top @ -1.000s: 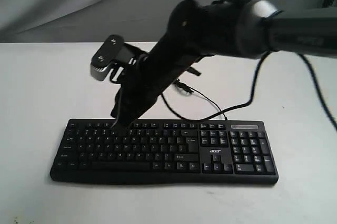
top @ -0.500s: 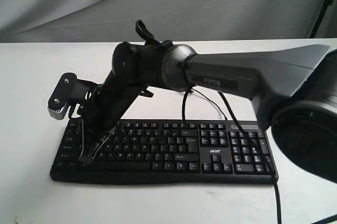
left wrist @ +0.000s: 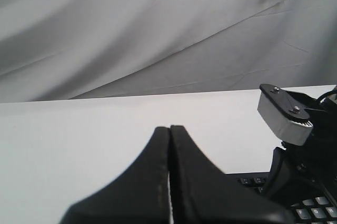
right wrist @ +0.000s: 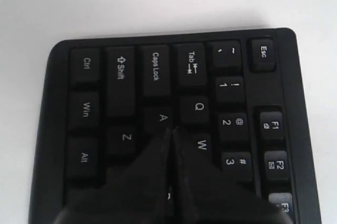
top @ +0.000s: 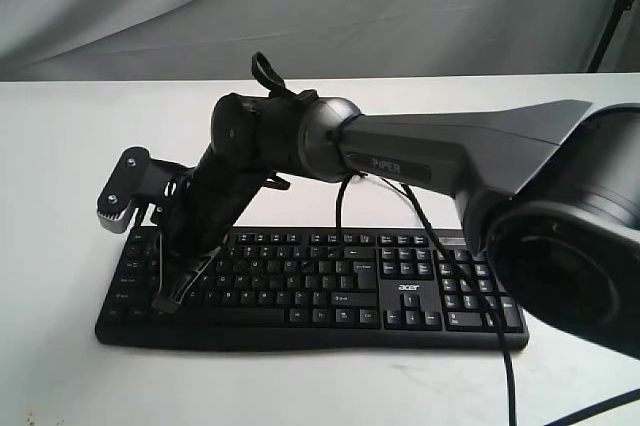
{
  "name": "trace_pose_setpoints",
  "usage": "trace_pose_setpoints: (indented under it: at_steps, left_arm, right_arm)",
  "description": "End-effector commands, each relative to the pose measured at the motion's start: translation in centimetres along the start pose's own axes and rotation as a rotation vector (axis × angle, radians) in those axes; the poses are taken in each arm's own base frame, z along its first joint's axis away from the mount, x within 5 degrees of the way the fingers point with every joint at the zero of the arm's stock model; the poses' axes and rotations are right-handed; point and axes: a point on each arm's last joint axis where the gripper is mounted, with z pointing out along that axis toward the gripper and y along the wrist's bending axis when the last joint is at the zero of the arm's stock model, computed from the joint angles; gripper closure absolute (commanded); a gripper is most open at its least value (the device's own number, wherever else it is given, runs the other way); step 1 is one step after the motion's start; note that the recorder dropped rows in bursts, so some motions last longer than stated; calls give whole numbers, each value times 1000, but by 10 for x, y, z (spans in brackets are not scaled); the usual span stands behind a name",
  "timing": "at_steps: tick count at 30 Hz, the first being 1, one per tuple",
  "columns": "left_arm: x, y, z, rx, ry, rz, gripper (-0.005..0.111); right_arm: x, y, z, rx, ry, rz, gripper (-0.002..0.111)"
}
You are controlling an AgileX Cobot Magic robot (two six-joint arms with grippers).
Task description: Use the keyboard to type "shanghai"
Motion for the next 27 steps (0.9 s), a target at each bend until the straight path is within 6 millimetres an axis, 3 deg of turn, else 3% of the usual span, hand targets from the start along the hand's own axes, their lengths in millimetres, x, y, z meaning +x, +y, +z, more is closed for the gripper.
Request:
trace_pose_setpoints:
  at_steps: [1,10,12,17,22,24,27]
  left_arm:
    - [0,0,0,7,-7,-2,107]
    - [0,0,0,7,-7,-2,107]
    - [0,0,0,7,-7,-2,107]
    - [0,0,0,7,-7,-2,107]
    - [0,0,0,7,-7,-2,107]
    - [0,0,0,7,-7,-2,107]
    - [0,0,0,7,-7,-2,107]
  right_arm:
    - [-3,-1,-2,11,-9,-2,108]
    - [2,0,6,-12,8,8,108]
    - [0,0,2,-7,1,3,108]
    - [-12,2,-39,25,29,-28,108]
    - [28,11,-68,86,32,61,108]
    - [50,16,-71,110,11,93,108]
    - [62,17,-70,99,-13,121,108]
